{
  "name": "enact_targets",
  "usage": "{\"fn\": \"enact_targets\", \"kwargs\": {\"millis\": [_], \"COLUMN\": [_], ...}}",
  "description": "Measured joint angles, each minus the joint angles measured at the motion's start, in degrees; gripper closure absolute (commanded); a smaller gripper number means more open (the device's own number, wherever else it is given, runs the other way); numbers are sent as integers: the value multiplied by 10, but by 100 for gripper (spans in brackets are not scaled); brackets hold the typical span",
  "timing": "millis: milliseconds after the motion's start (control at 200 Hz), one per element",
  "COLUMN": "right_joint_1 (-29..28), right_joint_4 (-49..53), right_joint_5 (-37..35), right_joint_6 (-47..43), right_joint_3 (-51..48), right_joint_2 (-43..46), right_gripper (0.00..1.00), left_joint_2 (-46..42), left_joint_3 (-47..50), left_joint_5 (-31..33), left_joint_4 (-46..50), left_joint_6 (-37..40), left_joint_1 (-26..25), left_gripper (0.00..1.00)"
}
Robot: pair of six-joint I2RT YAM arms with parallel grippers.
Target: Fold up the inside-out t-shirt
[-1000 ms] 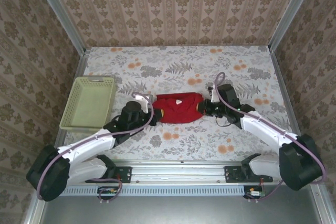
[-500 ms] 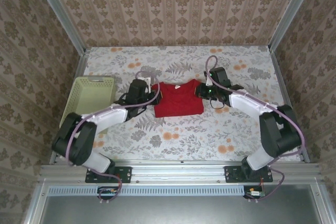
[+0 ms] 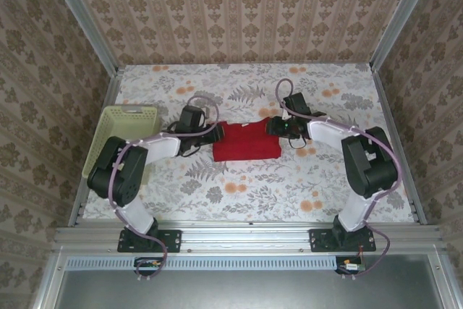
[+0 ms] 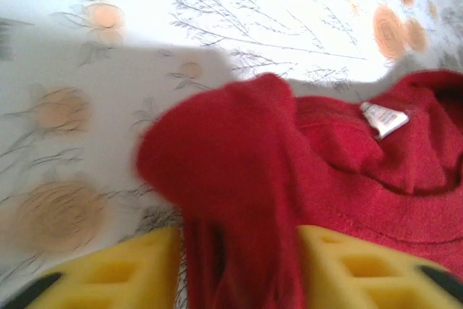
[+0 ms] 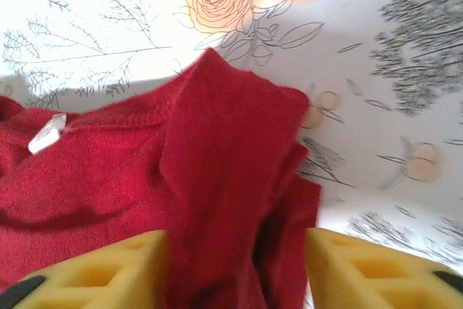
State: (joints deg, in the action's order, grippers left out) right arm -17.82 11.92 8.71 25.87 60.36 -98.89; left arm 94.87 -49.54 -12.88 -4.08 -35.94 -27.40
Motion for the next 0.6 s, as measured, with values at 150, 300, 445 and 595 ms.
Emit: {"fn": "enact_targets", "kwargs": {"millis": [150,300,445,595], "right_joint_1": [-26,-102,-135,-122], "right_joint_4": [69,75,58,33], "right_joint_5": [-51,-65,-53,-55], "right_joint_6": [-19,-1,41,72], "right_joint_3": [1,-10,-38,-75], "right_joint_2": [119,190,151,81], "right_gripper": [34,37,37,38], "left_joint_2": [-131,-204,-126,-26], "left_joint_3": [-49,-17,36,59], "left_joint_5": [74,68,37,22], "left_joint_4": [149,117,37,-13], "left_joint_6": [2,-8,-31,-44], "left_joint_1": [-34,-91,-109,-106], "left_gripper": [34,42,46,49]}}
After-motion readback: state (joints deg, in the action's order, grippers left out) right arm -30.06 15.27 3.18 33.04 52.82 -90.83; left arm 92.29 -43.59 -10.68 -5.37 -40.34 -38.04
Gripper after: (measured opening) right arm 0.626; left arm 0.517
